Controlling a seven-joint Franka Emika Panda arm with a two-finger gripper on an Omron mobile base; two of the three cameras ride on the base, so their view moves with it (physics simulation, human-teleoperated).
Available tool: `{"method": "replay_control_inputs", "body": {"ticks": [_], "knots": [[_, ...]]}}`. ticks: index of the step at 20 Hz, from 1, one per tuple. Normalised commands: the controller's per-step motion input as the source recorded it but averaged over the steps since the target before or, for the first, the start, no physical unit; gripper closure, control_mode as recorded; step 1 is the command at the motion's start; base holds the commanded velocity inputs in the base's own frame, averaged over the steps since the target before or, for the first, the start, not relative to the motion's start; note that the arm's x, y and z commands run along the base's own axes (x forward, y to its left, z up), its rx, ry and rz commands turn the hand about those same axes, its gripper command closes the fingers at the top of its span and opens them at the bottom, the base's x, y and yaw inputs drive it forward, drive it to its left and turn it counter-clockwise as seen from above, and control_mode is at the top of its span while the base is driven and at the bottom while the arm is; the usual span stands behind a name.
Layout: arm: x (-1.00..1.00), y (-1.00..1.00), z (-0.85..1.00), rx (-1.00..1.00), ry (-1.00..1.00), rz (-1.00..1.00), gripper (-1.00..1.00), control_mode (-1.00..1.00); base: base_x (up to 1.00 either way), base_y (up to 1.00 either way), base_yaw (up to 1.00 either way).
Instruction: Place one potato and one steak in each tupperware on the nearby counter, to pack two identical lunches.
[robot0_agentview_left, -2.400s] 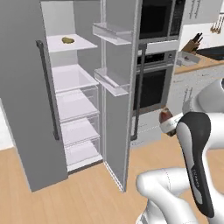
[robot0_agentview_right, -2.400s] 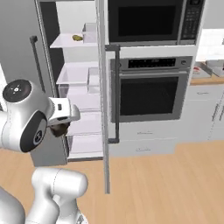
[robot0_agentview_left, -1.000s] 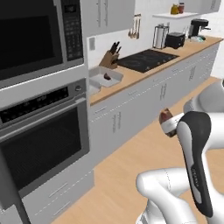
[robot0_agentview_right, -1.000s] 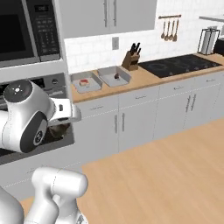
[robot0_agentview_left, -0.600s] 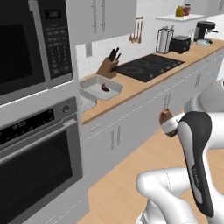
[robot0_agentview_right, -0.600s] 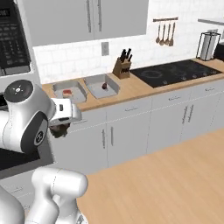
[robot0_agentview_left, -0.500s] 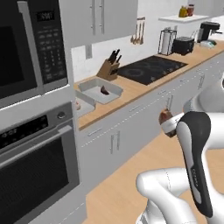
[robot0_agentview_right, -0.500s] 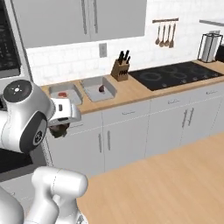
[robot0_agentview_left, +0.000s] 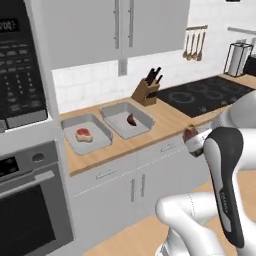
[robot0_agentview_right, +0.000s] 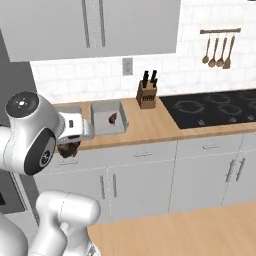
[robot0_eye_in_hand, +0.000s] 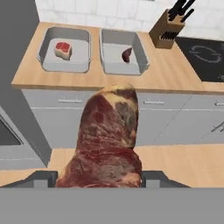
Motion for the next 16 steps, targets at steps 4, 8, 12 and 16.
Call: {"method": "replay_control_inputs", "body": {"ticks": [4, 8, 12, 16], "knots": [[0.00, 0.00, 0.00, 0.00, 0.00, 0.00, 1.00, 1.00, 0.44, -0.44, 0.48], [0.00, 0.00, 0.00, 0.00, 0.00, 0.00, 1.00, 1.00, 0.35, -0.57, 0.40], [0.00, 0.00, 0.00, 0.00, 0.00, 0.00, 1.00, 1.00, 0.67, -0.44, 0.30], [0.00, 0.00, 0.00, 0.00, 0.00, 0.00, 1.00, 1.00, 0.64, -0.18, 0.32]]}}
